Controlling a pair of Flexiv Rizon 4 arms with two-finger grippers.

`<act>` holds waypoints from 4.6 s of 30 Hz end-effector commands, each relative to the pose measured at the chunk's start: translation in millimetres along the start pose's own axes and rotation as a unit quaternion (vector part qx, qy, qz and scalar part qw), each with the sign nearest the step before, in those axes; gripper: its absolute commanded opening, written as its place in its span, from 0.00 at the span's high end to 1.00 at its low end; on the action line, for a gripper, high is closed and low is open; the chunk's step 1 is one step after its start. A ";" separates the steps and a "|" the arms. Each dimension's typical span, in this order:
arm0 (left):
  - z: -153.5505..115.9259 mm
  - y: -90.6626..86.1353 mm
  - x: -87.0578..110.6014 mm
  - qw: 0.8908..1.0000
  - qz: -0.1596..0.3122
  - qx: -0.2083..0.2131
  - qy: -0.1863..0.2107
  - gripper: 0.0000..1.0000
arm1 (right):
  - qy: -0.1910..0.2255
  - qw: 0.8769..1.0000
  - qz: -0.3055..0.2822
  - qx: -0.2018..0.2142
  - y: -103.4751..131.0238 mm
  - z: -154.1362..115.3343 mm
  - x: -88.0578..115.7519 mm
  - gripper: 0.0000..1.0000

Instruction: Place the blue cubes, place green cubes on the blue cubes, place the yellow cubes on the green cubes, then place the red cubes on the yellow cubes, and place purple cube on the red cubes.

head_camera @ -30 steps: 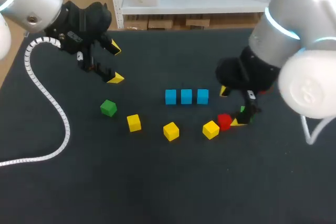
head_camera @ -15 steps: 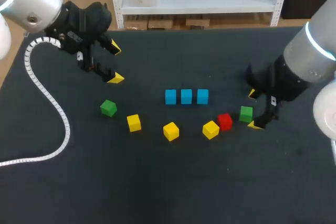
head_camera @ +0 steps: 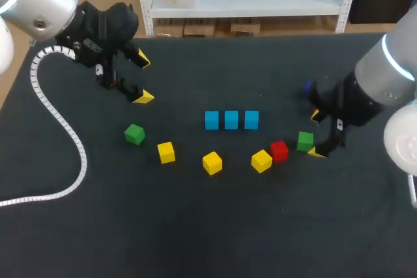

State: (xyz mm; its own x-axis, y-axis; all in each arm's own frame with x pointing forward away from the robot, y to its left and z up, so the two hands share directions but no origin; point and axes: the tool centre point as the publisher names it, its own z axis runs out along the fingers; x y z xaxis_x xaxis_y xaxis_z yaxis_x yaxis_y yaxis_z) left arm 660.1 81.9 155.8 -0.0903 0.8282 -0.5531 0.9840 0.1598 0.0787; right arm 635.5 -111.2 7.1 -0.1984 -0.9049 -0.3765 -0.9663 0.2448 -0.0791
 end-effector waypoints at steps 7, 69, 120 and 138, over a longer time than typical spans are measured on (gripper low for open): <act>0.1 1.0 0.4 1.000 0.001 0.001 -0.001 0.00 | -0.002 1.000 0.003 -0.022 -10.9 15.1 -0.5 0.00; 0.1 1.0 0.4 1.000 0.001 0.001 -0.001 0.00 | 0.002 0.995 -0.092 -0.024 -46.7 13.0 -129.1 1.00; 0.1 1.0 0.4 1.000 0.001 0.001 -0.001 0.00 | 0.006 0.998 -0.068 -0.001 -35.1 43.4 -153.0 1.00; 0.1 1.0 0.4 1.000 0.001 0.001 -0.001 0.00 | 0.008 0.998 -0.067 -0.008 -35.4 47.0 -151.7 1.00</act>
State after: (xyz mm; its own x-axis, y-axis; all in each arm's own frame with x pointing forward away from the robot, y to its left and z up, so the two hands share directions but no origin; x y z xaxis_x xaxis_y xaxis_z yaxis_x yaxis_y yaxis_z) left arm 660.1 81.9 155.8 -0.0903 0.8282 -0.5532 0.9840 0.1598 0.0787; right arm 705.5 33.6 24.2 -0.0712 -0.9353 -0.3465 -0.9859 0.1187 -0.1178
